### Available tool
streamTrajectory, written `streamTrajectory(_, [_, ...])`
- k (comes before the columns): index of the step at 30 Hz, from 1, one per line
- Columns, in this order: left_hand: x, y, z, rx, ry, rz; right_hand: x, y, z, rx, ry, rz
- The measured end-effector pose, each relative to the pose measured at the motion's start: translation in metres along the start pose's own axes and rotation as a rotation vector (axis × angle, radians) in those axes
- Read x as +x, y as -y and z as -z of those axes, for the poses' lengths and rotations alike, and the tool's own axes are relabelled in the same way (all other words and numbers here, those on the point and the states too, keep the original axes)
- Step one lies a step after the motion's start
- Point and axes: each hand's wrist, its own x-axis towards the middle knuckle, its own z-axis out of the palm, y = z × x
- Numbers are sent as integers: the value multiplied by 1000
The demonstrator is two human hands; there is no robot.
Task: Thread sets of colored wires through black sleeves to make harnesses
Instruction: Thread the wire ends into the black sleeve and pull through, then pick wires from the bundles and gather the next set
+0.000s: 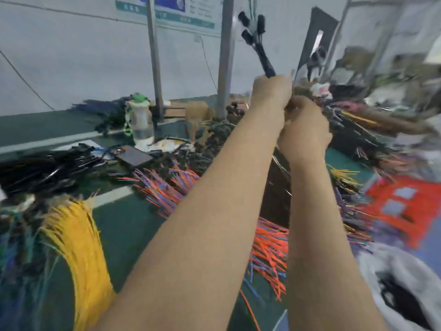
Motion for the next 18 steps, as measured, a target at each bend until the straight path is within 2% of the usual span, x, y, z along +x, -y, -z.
streamTrajectory(2, [13, 32, -1, 215, 70, 57, 7, -23, -23, -183, 58, -127])
streamTrajectory(4, [18, 71, 6, 344, 189, 151, 5, -53, -52, -277, 135, -220])
streamTrajectory(5, [22, 83, 10, 359, 197, 169, 2, -64, -64, -282, 154, -240])
streamTrajectory(10, [36, 91, 46, 385, -12, 52, 1, -63, -77, -208, 61, -282])
streamTrajectory(12, [32, 82, 66, 358, -63, -11, -4, -41, -76, -130, -34, -211])
streamTrajectory(14, [20, 68, 93, 280, -146, -68, -23, -4, -79, 12, -94, -43])
streamTrajectory(16, [-1, 50, 129, 207, -279, -150, -51, 40, -88, 260, -36, 108])
streamTrajectory(18, [-29, 33, 177, 162, -434, -229, -87, 85, -101, 471, 138, 152])
